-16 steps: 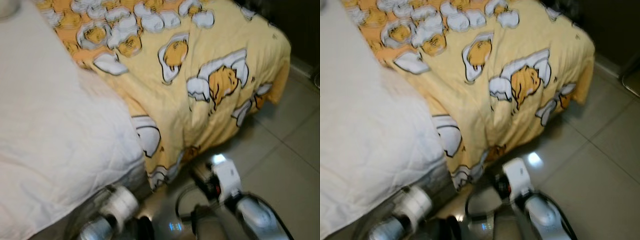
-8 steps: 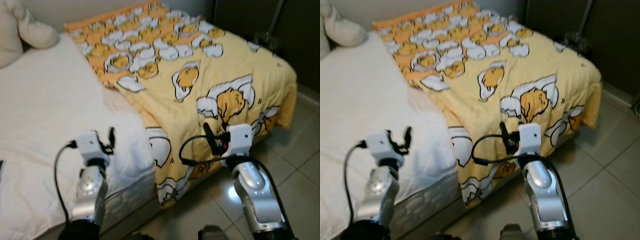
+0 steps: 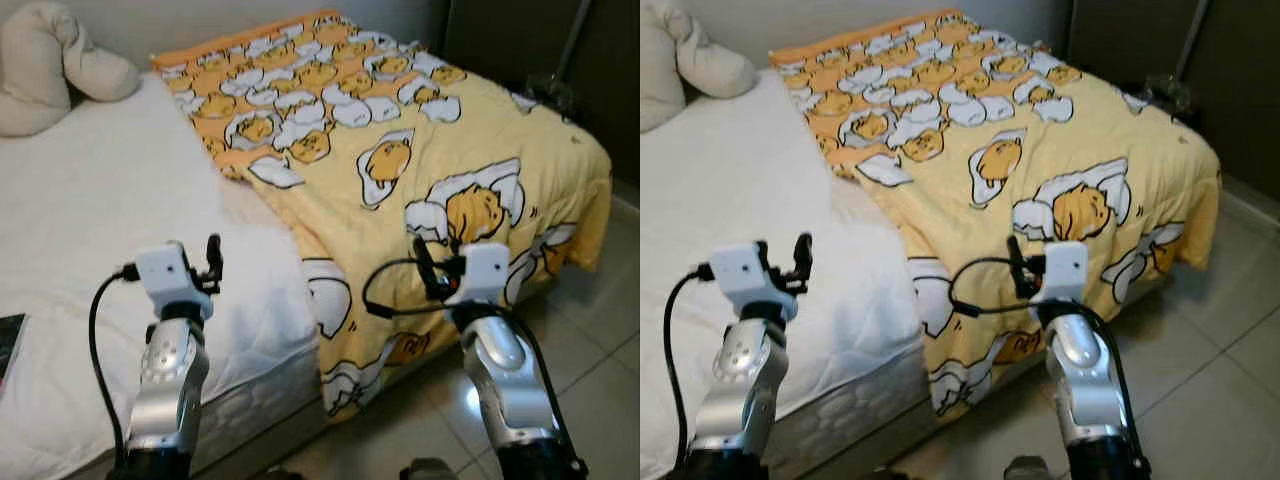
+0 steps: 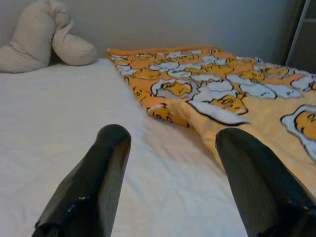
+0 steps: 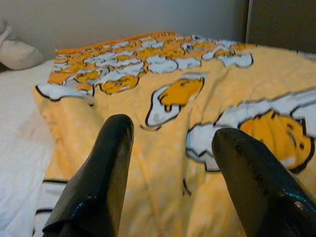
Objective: Clean up the room
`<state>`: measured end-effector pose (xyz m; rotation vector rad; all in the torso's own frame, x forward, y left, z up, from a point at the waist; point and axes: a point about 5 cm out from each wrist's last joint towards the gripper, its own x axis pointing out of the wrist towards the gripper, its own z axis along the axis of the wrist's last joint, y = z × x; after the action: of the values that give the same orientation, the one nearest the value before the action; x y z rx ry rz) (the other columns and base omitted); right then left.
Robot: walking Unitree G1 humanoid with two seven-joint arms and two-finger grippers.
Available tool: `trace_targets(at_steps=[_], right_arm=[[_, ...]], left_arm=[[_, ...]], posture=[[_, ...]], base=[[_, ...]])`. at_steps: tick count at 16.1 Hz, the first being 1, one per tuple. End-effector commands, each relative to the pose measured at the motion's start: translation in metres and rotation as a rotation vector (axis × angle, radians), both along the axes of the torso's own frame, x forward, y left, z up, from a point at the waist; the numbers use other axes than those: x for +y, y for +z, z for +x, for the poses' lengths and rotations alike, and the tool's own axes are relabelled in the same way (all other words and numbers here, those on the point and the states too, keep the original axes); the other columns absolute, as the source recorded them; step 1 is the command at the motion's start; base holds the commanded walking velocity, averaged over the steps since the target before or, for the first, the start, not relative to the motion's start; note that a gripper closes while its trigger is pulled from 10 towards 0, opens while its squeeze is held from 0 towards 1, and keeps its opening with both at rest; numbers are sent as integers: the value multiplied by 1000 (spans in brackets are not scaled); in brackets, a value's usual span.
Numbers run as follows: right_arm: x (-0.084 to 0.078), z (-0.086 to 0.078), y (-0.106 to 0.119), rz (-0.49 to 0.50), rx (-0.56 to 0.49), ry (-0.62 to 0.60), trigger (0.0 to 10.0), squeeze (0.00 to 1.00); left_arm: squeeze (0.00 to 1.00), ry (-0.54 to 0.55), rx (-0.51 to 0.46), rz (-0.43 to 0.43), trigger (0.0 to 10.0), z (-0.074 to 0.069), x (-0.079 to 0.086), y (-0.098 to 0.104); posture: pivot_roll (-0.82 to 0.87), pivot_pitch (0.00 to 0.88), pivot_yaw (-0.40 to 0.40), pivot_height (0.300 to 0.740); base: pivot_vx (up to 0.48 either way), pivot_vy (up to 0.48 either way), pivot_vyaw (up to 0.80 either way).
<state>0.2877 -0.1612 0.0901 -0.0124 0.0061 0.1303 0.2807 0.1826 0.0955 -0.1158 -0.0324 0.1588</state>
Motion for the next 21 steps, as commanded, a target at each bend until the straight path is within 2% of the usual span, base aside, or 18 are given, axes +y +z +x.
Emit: trace_targets(at_steps=[1, 5, 8, 10, 12, 14, 17, 21], right_arm=[[-1, 5, 3, -13, -19, 0, 10000, 0], [3, 5, 1, -10, -22, 11, 10000, 0], [7, 4, 0, -12, -24, 26, 10000, 0], [7, 5, -1, -16, -24, 29, 10000, 0], [12, 5, 0, -43, -27, 58, 10000, 0], [20, 5, 6, -65, -59, 108, 10000, 0], [22, 6, 8, -101, -50, 133, 10000, 0], [24, 6, 6, -98, -35, 145, 10000, 0]], left_arm=[[0, 12, 20, -7, 10000, 1, 1, 1], [0, 7, 36, -2, 10000, 3, 3, 2], [0, 32, 63, -14, 10000, 3, 7, -1], [0, 11, 81, -11, 10000, 5, 6, -4], [0, -52, 85, 52, 10000, 7, 1, -5], [0, -60, 80, 43, 10000, 5, 0, -5], [0, -50, 82, 63, 10000, 1, 3, -9], [0, -87, 75, 56, 10000, 2, -4, -9]], posture=[[-204, 0, 158, 723], [-199, 0, 162, 723], [-192, 0, 162, 723], [-191, 0, 162, 723], [-192, 0, 163, 723], [-199, 0, 164, 723], [-204, 0, 163, 723], [-205, 0, 161, 723]], base=[[0, -454, 788], [0, -447, 780], [259, -401, 765], [278, -388, 756], [0, 0, 0], [0, 0, 0], [0, 0, 0], [432, 0, 0]])
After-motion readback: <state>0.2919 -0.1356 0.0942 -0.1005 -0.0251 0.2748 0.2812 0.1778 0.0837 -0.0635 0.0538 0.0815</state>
